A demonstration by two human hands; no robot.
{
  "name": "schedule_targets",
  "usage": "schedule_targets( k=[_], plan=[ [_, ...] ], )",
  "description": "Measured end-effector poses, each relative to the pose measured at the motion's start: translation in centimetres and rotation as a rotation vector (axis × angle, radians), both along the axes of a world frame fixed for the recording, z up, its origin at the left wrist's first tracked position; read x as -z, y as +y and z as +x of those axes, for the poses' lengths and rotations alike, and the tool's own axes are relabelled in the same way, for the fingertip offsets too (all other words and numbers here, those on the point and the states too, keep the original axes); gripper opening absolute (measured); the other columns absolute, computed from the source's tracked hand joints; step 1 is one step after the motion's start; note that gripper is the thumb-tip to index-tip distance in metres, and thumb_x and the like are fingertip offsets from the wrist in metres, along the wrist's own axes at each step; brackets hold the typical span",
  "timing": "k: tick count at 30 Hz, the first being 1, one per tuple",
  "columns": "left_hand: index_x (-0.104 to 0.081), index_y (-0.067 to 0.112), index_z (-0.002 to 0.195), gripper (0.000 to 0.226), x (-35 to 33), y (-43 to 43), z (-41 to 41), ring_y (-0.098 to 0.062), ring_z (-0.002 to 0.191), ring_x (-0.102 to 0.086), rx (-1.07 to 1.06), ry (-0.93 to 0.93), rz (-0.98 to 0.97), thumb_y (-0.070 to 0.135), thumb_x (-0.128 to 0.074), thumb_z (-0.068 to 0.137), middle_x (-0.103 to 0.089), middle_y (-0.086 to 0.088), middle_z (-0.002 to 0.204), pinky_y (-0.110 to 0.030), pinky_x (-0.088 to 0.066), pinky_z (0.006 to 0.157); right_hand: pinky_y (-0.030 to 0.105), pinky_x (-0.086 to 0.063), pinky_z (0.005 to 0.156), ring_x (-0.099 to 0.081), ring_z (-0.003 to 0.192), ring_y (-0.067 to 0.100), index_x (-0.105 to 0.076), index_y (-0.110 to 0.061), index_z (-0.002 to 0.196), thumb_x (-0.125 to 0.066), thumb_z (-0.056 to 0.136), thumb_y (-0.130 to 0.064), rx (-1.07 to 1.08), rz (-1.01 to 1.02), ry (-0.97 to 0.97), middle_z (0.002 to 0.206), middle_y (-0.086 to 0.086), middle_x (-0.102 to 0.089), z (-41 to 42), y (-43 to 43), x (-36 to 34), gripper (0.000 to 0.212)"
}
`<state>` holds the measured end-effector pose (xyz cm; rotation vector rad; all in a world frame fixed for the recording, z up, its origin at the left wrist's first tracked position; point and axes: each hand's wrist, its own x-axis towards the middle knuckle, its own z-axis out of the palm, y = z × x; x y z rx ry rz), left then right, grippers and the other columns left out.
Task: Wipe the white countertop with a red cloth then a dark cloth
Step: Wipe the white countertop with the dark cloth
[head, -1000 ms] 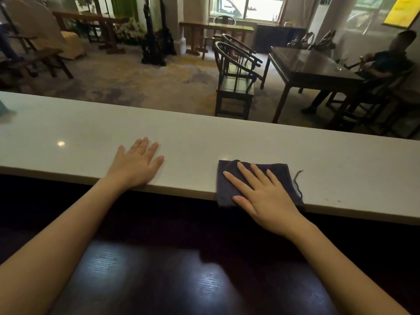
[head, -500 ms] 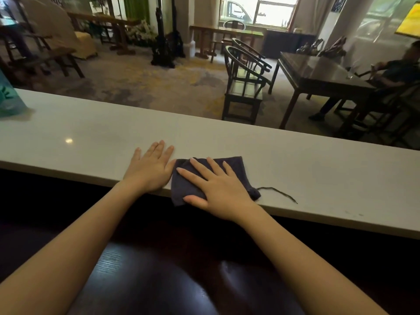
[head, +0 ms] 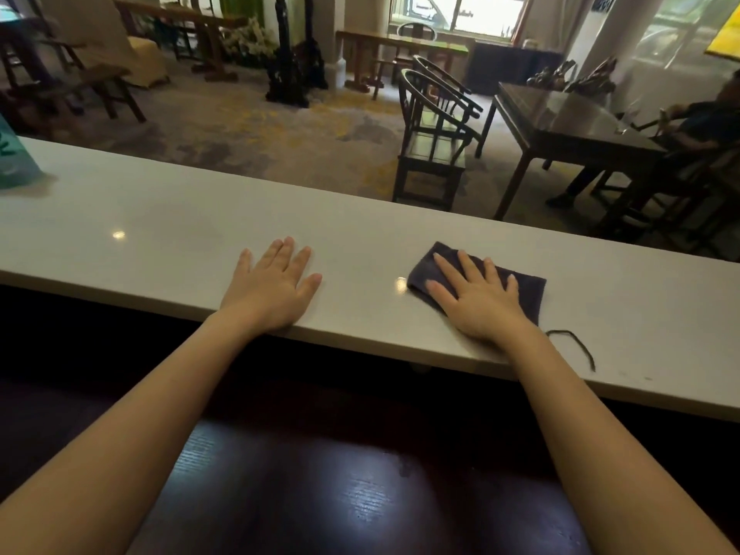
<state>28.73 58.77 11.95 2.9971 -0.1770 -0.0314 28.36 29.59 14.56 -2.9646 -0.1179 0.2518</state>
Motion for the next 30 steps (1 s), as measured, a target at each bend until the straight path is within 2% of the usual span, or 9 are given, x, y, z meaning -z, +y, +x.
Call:
schedule_targets(
  k=[8,13,17,21,25,30],
  plan=[
    [0.001,0.028,0.146,0.062,-0.5,-0.4,-0.6,-0.011,0.143,0.011,-0.018,0.003,-0.027,0.053,-0.008,0.091,0.008,0.001,0.157,-0.046,0.009,0.115,0.061,0.007,0.111,0.010,0.144,0.033,-0.004,-0.043,0.144,-0.015,0.089,-0.064,-0.105,0.018,-0.015,0.159,-0.003,0.007,10.1,8.8,-0.1,0.060],
    [0.002,0.027,0.146,0.061,-1.0,-0.6,-0.8,-0.012,0.143,0.012,-0.008,0.029,-0.014,0.053,-0.008,0.092,0.009,0.000,0.157,-0.048,0.007,0.116,0.061,0.007,0.112,0.008,0.144,0.033,-0.005,-0.043,0.144,-0.014,0.090,-0.062,-0.184,0.016,-0.032,0.159,-0.003,0.005,11.6,12.1,0.2,0.058],
    [0.003,0.027,0.146,0.062,-0.9,-0.5,-0.8,-0.012,0.143,0.011,-0.009,0.025,-0.010,0.054,-0.009,0.091,0.009,0.000,0.157,-0.047,0.008,0.116,0.055,0.008,0.113,0.007,0.145,0.024,-0.006,-0.050,0.141,-0.015,0.089,-0.063,-0.336,0.043,-0.057,0.158,-0.009,0.002,7.4,10.2,0.6,0.054],
    [0.003,0.027,0.146,0.064,-0.5,-0.4,-0.6,-0.011,0.143,0.011,-0.008,0.010,-0.018,0.055,-0.009,0.090,0.009,0.001,0.157,-0.046,0.007,0.116,0.046,0.013,0.112,0.012,0.143,0.014,0.002,-0.059,0.136,-0.013,0.087,-0.066,-0.388,0.029,-0.069,0.155,-0.018,0.009,1.3,5.4,0.8,0.051],
    [0.002,0.027,0.146,0.066,-0.1,-0.2,-0.5,-0.010,0.143,0.011,-0.008,-0.010,-0.023,0.057,-0.006,0.087,0.008,0.002,0.157,-0.045,0.007,0.115,0.039,0.013,0.111,0.015,0.141,0.009,0.011,-0.068,0.124,-0.009,0.083,-0.069,-0.318,0.008,-0.048,0.151,-0.024,0.014,-2.4,0.2,0.4,0.045],
    [0.002,0.027,0.146,0.069,0.0,-0.2,-0.5,-0.009,0.142,0.011,-0.016,-0.012,-0.009,0.058,-0.003,0.085,0.008,0.002,0.157,-0.044,0.008,0.116,0.049,0.006,0.115,0.008,0.144,0.018,-0.001,-0.053,0.140,-0.015,0.091,-0.060,-0.116,0.015,-0.010,0.157,-0.012,0.006,1.1,-1.4,-0.2,0.051]
  ],
)
